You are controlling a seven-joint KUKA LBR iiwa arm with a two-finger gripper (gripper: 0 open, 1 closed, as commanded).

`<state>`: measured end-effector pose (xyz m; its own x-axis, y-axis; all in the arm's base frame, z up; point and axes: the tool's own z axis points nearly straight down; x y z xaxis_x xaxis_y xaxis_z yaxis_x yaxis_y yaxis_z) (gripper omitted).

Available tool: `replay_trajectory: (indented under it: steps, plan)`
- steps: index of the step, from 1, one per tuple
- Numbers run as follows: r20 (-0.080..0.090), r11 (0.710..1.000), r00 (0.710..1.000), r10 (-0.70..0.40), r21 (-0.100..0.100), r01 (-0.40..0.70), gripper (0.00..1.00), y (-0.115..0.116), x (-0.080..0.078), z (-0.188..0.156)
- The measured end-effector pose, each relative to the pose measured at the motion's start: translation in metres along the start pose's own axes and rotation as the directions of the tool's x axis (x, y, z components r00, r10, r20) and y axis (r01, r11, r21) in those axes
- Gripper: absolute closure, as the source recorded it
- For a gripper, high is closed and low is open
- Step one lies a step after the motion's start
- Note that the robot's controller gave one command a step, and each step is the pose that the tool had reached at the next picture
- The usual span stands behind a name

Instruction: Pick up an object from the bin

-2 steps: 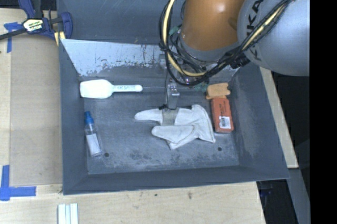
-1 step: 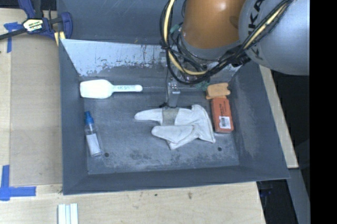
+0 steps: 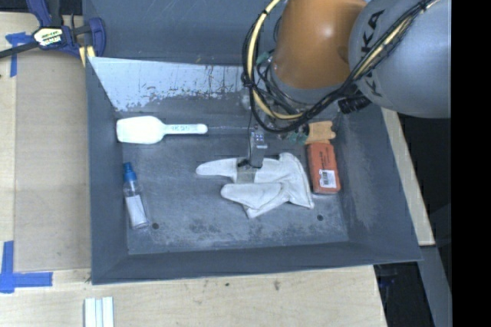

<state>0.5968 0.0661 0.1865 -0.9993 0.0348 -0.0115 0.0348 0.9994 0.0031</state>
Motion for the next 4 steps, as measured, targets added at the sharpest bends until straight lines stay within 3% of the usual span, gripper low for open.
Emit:
replay_trajectory:
  steps: [1, 2, 3, 4]
  plan:
    - [-0.011, 1.000, 1.000, 0.018, 0.007, -0.018, 0.00, -0.007, 0.027, 0.037]
    - [-0.008, 1.000, 1.000, 0.001, 0.001, -0.001, 0.00, -0.007, 0.026, 0.067]
    - [-0.010, 0.994, 0.994, 0.112, 0.004, -0.112, 0.00, -0.021, 0.027, 0.088]
    - [-0.007, 0.985, 0.985, 0.173, 0.005, -0.173, 0.00, -0.018, 0.021, 0.100]
